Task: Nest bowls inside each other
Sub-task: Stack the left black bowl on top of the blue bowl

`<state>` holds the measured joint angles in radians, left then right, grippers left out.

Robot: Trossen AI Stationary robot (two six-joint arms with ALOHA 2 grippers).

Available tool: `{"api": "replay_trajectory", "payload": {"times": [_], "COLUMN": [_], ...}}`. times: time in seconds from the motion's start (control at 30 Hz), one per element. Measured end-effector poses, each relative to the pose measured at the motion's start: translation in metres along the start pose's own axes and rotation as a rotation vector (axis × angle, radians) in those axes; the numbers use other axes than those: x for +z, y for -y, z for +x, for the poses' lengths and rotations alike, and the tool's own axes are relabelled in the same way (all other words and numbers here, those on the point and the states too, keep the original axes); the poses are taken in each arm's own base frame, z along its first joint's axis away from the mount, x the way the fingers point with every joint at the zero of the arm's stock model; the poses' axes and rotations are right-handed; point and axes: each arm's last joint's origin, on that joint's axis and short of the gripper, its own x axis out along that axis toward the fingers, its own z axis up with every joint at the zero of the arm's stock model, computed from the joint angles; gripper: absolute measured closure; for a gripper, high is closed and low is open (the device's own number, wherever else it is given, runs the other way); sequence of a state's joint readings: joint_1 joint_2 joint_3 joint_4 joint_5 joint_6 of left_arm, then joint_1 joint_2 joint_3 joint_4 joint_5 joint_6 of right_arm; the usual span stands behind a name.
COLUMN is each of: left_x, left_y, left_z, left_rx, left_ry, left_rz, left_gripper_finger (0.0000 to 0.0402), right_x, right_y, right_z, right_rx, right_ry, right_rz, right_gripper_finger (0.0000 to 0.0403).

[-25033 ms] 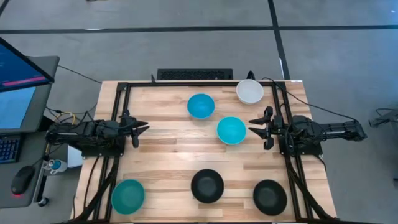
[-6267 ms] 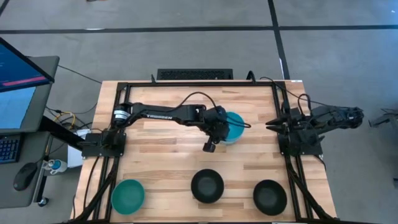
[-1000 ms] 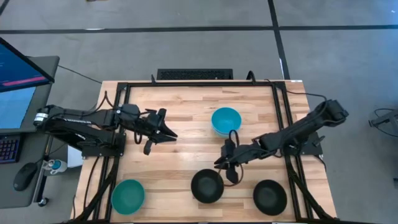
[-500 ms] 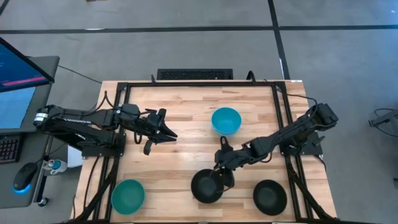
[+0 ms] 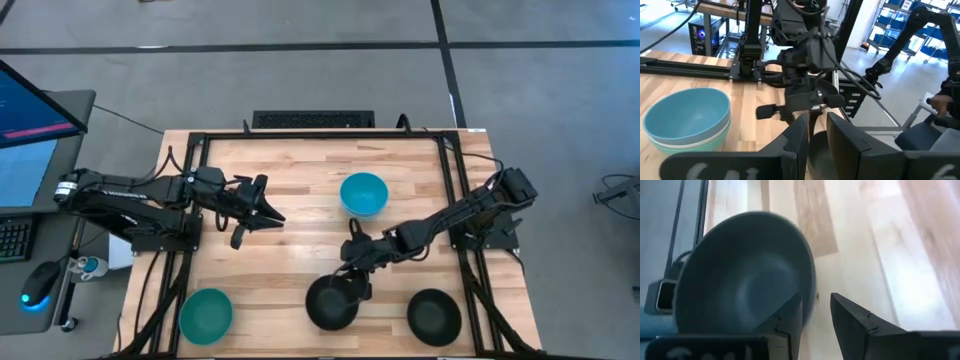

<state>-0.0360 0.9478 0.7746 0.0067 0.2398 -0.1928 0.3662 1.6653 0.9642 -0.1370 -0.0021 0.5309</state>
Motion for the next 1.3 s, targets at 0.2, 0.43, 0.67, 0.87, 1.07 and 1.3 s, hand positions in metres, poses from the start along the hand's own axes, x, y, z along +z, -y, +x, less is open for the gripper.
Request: {"api": "replay_trajectory", "payload": {"times": [0.2, 0.43, 0.67, 0.87, 1.07, 1.3], "left_x": [0.000, 0.000, 0.000, 0.000, 0.000, 0.001], "left_y": [0.000, 0.000, 0.000, 0.000, 0.000, 0.000], "left_z": [0.000, 0.000, 0.000, 0.000, 0.000, 0.000], "left_rx": [0.000, -0.001, -0.001, -0.001, -0.001, 0.000], "left_ry": [0.000, -0.001, -0.001, 0.000, 0.003, 0.003], "left_rz": [0.000, 0.001, 0.001, 0.001, 0.001, 0.002], "left_gripper_finger": [0.0341, 0.0341, 0.0341, 0.0341, 0.0341, 0.0341], "right_x": [0.000, -0.005, -0.010, -0.011, -0.009, -0.016], "right_y": [0.003, -0.006, -0.006, -0.005, -0.002, 0.001], "right_z": [0.003, 0.003, 0.008, 0.017, 0.020, 0.030], "right_rx": [0.007, 0.053, 0.041, 0.045, 0.022, 0.000], "right_ry": [-0.013, -0.034, -0.063, -0.053, -0.027, -0.072], "right_rz": [0.010, 0.004, 0.001, 0.013, 0.018, 0.036], "right_gripper_finger": [0.0278, 0.0278, 0.0278, 0.0278, 0.0291, 0.0375]}}
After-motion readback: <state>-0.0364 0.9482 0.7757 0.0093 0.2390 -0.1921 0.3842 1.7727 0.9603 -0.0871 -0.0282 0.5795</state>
